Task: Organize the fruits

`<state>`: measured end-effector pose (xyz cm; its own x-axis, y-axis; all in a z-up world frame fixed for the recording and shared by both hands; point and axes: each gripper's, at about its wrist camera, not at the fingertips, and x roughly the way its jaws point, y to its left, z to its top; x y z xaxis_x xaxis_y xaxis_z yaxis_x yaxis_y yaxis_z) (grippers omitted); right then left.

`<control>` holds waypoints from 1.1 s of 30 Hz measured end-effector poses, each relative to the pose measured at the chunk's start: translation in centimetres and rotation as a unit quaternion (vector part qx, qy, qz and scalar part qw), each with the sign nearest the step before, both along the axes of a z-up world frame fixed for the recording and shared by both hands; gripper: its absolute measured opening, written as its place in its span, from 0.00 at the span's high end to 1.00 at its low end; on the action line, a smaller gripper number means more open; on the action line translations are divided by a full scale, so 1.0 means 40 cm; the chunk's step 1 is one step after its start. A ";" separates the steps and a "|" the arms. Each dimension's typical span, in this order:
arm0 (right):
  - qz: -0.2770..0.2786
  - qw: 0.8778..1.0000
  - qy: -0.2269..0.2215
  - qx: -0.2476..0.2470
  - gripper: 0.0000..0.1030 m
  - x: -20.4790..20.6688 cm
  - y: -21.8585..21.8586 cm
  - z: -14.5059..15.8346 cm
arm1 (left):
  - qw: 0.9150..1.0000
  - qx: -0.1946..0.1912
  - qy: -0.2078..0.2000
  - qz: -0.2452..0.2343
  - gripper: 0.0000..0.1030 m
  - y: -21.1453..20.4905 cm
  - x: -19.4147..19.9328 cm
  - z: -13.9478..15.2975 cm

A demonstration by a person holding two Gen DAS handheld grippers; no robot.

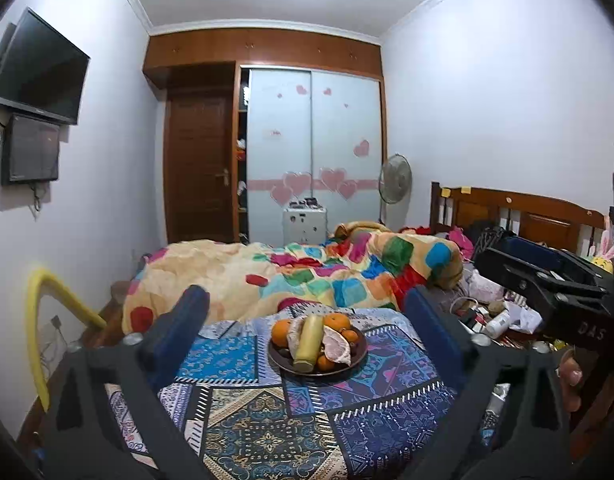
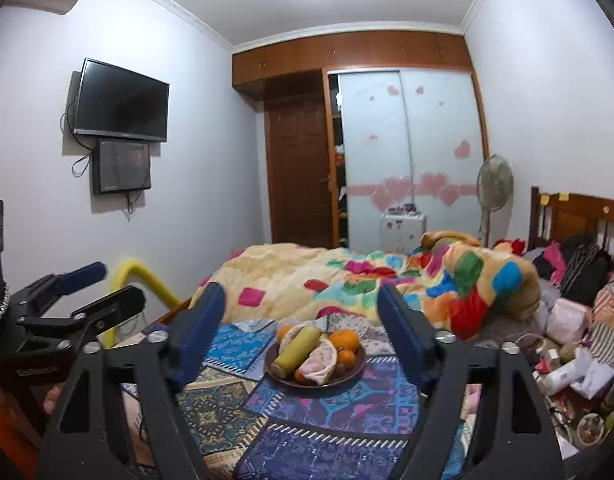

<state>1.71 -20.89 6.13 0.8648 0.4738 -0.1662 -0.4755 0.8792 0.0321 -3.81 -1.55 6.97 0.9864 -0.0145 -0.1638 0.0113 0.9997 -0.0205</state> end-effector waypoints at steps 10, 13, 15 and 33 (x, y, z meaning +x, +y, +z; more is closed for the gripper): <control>-0.034 0.999 -0.035 0.000 0.00 -0.061 -0.007 0.005 | 1.000 -0.010 -0.002 0.005 0.00 0.010 -0.041 -0.008; -0.032 0.999 -0.032 0.000 0.00 -0.064 -0.006 0.005 | 1.000 -0.013 -0.001 0.008 0.00 0.012 -0.044 -0.009; -0.034 0.999 -0.034 -0.001 0.00 -0.067 -0.006 0.004 | 1.000 -0.014 0.000 0.009 0.00 0.014 -0.044 -0.010; -0.031 0.999 -0.021 0.003 0.00 -0.067 -0.006 -0.007 | 1.000 -0.014 0.006 0.010 0.00 0.010 -0.036 -0.020</control>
<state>-0.99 -21.15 5.83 0.8988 0.4197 -0.1261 -0.4210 0.9069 0.0177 -5.27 -1.14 6.16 0.9844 0.0014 -0.1757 -0.0101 0.9988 -0.0486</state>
